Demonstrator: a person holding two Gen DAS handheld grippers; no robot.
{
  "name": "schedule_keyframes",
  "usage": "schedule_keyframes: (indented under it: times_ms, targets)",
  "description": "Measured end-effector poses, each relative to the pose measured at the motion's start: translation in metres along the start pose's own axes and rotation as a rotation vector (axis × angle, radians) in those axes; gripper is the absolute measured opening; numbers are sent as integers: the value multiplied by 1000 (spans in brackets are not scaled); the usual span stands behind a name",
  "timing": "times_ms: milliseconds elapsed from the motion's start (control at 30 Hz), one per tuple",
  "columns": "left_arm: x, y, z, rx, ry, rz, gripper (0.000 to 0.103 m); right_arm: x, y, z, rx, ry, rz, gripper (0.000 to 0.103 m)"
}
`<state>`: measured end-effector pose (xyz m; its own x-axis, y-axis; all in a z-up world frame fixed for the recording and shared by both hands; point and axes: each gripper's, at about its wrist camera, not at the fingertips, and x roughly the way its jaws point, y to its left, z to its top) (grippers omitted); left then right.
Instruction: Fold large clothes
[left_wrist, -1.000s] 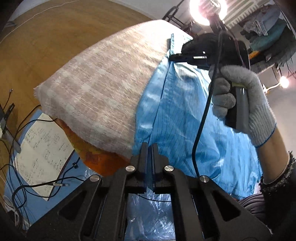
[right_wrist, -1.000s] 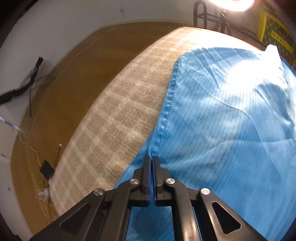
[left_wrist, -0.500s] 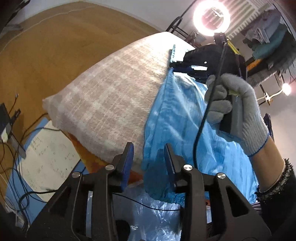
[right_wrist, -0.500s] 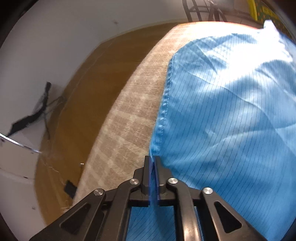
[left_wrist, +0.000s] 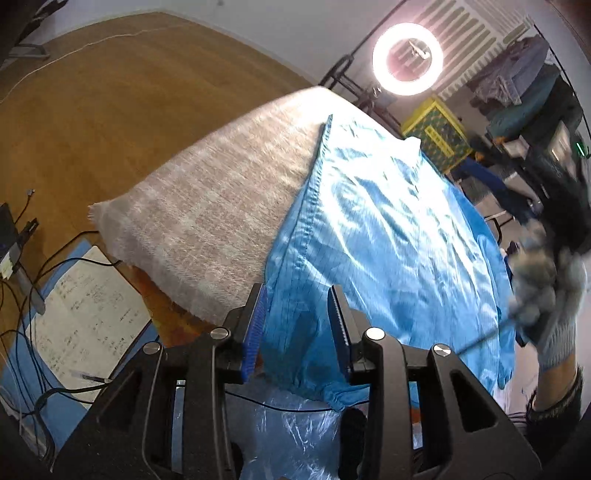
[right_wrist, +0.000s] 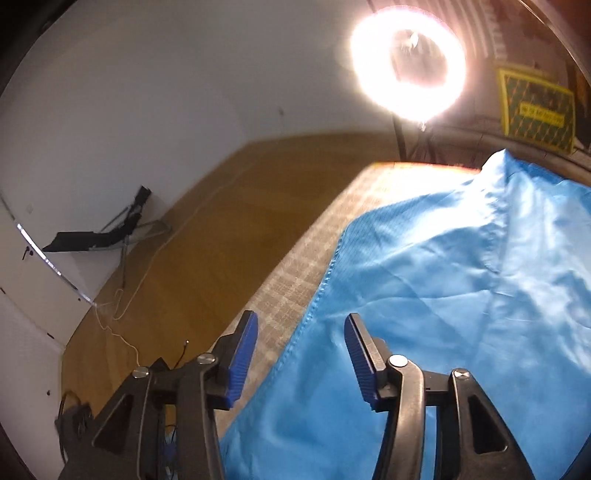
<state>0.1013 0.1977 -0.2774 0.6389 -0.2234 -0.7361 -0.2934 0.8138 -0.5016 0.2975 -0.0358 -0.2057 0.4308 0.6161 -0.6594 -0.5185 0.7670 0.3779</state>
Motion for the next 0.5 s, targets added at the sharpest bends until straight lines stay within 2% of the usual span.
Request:
schedule_keyframes:
  times_ms: [67, 167, 267, 300, 400, 467, 500]
  targets:
    - [-4, 4, -2, -28, -9, -1, 33, -29, -3, -16, -14, -40, -13, 53]
    - [-14, 9, -8, -84, 0, -10, 33, -55, -3, -32, -43, -52, -32, 59]
    - [-27, 6, -14, -146, 11, -37, 36, -79, 2, -43, -97, -70, -24, 76]
    - [-33, 0, -14, -142, 19, -25, 38, -85, 3, -45, -106, -78, -21, 82]
    - [-46, -21, -7, -91, 16, 0, 45, -102, 2, -46, -110, -111, -8, 82]
    - [-47, -36, 1, -30, 13, 23, 59, -105, -3, -45, -84, -111, 28, 82]
    - [-44, -40, 4, -14, 20, 26, 61, -106, -5, -46, -75, -108, 38, 82]
